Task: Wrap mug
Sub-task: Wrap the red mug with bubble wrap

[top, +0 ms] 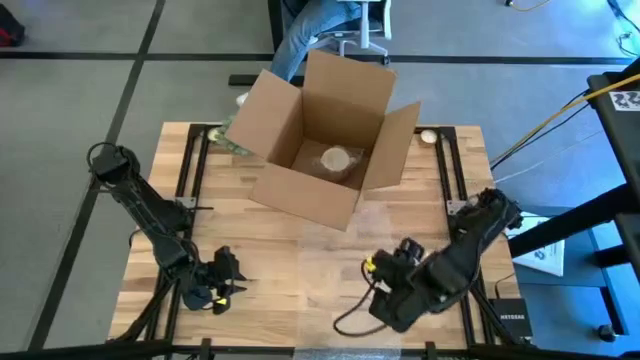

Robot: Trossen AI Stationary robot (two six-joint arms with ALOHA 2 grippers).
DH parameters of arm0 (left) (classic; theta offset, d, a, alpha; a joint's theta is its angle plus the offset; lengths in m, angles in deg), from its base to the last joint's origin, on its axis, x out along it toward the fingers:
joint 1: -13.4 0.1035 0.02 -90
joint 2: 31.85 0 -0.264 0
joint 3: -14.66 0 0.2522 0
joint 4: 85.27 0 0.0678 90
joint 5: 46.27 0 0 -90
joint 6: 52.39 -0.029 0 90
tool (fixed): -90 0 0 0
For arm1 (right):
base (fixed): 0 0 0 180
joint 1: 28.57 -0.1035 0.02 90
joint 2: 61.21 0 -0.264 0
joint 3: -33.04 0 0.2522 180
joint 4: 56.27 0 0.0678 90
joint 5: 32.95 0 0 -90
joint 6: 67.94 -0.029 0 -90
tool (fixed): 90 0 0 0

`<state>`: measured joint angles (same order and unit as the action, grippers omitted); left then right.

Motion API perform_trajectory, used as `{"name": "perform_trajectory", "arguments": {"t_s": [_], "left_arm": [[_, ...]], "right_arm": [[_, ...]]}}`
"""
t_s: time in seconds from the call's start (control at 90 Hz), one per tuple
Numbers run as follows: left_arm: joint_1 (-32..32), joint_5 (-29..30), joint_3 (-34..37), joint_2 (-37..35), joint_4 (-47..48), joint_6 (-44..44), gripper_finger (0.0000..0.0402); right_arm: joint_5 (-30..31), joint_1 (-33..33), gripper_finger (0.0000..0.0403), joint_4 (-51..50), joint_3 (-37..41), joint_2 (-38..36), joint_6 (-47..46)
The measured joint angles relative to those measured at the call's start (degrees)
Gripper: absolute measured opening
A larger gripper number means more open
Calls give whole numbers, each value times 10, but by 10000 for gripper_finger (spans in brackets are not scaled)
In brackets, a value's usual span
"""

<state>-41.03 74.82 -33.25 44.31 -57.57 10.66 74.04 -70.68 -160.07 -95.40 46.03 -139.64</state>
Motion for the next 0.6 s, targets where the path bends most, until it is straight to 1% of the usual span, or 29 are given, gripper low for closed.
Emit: {"name": "perform_trajectory", "arguments": {"t_s": [0.189, 0.378, 0.456, 0.6], "left_arm": [[6, -10, 0, 0, 0, 0, 120], [10, -13, 0, 0, 0, -3, 120], [10, -13, 0, 0, 0, -3, 120], [10, -13, 0, 0, 0, -4, 120]], "right_arm": [[-39, -24, 268, 1, 97, -9, -77], [-69, -30, 268, 5, 201, -61, -148], [-88, -29, 268, 30, 249, -90, -166], [-111, -29, 268, 122, 343, -140, -204]]}}
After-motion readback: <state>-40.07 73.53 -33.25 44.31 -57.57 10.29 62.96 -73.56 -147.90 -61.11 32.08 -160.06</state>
